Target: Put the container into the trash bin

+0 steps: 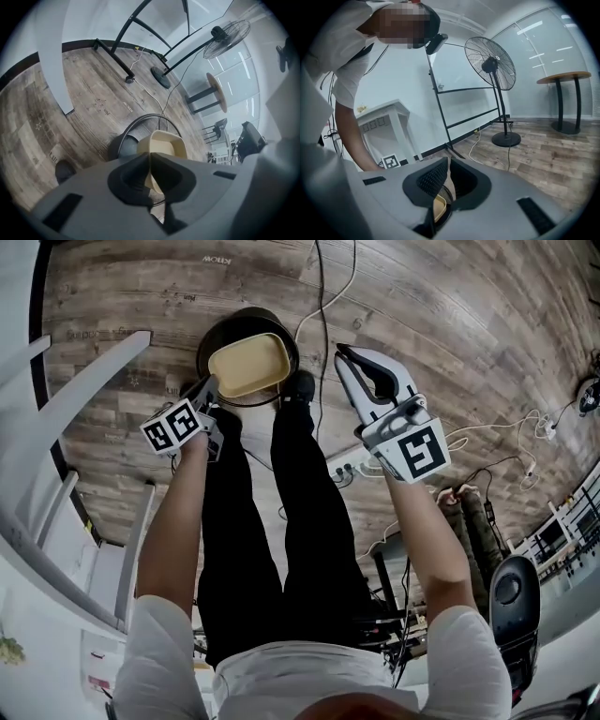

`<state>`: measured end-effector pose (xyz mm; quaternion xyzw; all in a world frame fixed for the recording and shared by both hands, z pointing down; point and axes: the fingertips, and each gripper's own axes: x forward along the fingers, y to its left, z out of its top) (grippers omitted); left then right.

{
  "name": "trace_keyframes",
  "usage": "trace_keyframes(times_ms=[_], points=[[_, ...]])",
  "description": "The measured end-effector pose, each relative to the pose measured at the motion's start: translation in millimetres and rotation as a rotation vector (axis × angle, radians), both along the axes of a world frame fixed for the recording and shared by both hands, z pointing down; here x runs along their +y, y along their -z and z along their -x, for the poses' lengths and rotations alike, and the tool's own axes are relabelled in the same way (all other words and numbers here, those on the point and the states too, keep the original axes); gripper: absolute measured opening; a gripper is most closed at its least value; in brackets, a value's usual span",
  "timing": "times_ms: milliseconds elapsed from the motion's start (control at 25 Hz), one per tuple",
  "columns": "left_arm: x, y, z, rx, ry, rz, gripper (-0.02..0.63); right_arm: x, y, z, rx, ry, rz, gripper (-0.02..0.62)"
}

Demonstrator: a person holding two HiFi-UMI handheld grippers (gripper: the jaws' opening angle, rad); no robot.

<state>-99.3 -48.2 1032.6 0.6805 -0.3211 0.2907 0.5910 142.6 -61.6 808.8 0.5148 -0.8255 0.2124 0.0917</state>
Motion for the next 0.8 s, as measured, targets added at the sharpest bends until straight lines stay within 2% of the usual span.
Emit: trace_keyframes(times_ms=[680, 800], points=[[6.7, -17.7, -2.2, -0.031, 0.039, 0.01, 0.022, 0.3, -9.9, 0.6, -0.01, 0.01, 0.018, 0.043], [9.8, -19.4, 0.0, -0.06, 0.017, -0.003, 0.051, 0.2, -8.9, 0.4, -0.004, 0.02, 0.022, 0.042]])
